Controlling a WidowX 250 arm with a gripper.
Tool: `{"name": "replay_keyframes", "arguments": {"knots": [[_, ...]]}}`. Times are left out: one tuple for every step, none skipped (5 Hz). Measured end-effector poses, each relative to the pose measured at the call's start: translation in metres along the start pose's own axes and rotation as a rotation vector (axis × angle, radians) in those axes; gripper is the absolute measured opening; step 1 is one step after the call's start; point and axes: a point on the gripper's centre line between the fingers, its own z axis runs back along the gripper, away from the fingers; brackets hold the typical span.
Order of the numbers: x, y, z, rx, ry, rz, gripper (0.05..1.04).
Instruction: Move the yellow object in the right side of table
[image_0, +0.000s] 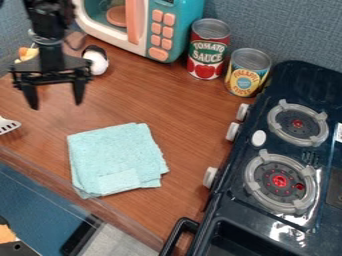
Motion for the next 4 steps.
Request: {"name": "replay_keyframes", "arguments": {"knots": [[0.035,0.017,-0.003,-0.005,-0.009,0.095,0.999],[0.061,0.024,-0.009,-0.008,-0.006,0.156,0.999],[0.079,0.020,-0.009,-0.064,-0.001,0.186,0.999],[0.087,0.010,-0.016,-0.141,0.025,0.180,0.999]]}}
